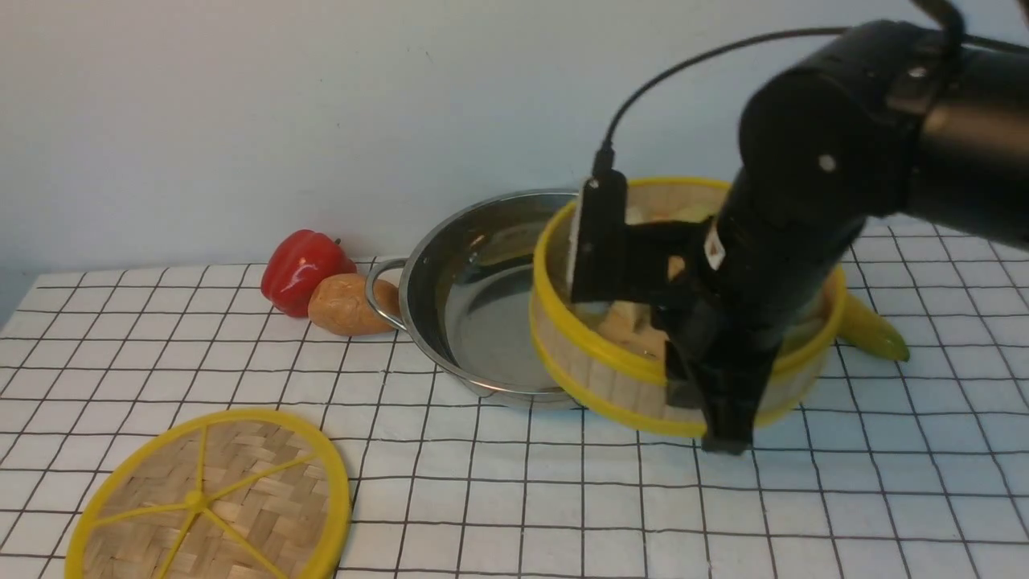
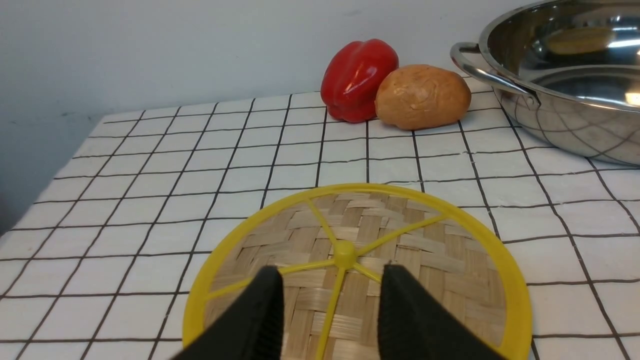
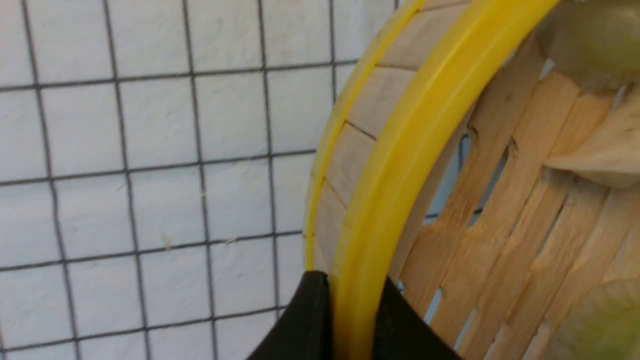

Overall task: Place the steamer in the pot on the white tablecloth, and put the lid on the steamer.
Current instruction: 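Place the bamboo steamer basket of food into the steel pot with the right gripper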

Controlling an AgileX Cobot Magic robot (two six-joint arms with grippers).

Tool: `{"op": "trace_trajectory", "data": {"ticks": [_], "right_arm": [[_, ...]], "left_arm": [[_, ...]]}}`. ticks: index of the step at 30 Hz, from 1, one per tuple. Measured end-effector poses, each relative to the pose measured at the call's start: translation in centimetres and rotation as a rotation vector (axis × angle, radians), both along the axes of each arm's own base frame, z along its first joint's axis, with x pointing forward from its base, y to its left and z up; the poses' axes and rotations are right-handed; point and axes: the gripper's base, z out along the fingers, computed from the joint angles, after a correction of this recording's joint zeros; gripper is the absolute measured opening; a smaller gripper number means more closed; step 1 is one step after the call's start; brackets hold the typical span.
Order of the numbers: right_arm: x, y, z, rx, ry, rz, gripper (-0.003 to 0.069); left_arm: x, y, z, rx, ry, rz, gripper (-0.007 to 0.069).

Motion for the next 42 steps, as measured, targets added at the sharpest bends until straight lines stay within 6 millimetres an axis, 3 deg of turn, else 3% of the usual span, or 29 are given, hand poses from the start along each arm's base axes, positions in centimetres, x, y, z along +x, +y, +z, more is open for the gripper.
{"op": "trace_trajectory", "data": {"ticks": [4,9,19,23,34,42], "right_arm": [[2.6,2.1,1.2,0.036,-0.073,0.049,0.0089],[4.7,3.8,1.1,0.03,-0.104,0.112,0.0089],[7.3,6.0,-3.9,-0.032,-0.071,0.231,0.0089],[8.1,6.5,-5.7,-0.044,-0.081,0.25,0.0089],[8.7,6.7,-7.2,-0.069,-0.095,0.274,0.0089],[9.3,5.6,-8.0,-0.1,-0.043,0.222,0.0089]], "left_arm": [[0.0,0.0,0.0,0.0,0.0,0.0,0.026],[0.0,0.0,0.0,0.0,0.0,0.0,0.026],[0.0,0.0,0.0,0.0,-0.001,0.0,0.026],[0.0,0.0,0.0,0.0,-0.001,0.0,0.026],[0.0,0.0,0.0,0.0,-0.001,0.0,0.026],[0.0,0.0,0.0,0.0,-0.001,0.0,0.026]]}}
